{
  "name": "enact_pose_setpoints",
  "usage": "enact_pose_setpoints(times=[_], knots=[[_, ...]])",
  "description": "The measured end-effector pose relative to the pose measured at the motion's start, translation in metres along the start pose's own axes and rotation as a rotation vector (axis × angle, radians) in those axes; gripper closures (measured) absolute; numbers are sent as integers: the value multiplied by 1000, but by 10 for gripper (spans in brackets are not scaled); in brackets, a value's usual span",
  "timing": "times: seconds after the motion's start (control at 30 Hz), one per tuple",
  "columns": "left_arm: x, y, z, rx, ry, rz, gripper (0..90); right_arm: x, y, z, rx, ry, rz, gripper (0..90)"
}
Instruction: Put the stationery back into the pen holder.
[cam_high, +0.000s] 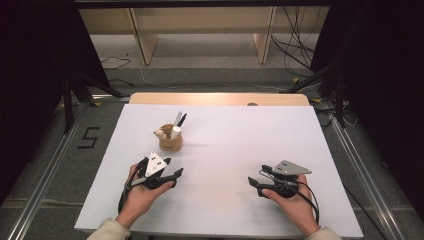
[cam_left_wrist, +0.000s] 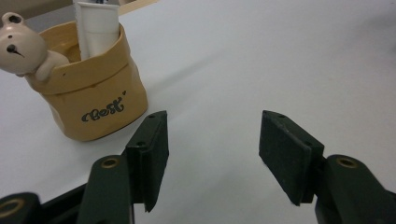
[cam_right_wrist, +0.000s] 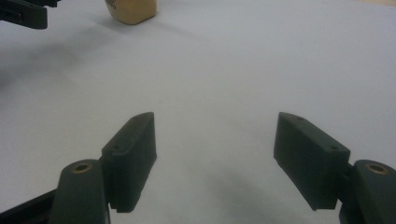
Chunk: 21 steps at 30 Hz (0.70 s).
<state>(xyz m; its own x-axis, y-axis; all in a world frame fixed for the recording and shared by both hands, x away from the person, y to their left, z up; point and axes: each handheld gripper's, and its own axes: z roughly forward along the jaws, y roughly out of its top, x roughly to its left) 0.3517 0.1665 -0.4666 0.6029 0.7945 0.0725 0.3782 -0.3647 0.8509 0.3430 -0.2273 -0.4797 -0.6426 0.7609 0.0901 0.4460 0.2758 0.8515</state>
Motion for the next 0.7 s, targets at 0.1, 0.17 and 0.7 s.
enact_pose_setpoints(times=[0.1,0.17,0.7], knots=[[0,-3,-2,3,0,-6,420,0,-1,-2,1,-4,-1,300],[0,-4,-3,6,2,-5,418,-1,-2,-3,1,-2,-2,300],[1,-13,-8,18,10,-14,415,-1,-6,-6,11,-5,-3,297]])
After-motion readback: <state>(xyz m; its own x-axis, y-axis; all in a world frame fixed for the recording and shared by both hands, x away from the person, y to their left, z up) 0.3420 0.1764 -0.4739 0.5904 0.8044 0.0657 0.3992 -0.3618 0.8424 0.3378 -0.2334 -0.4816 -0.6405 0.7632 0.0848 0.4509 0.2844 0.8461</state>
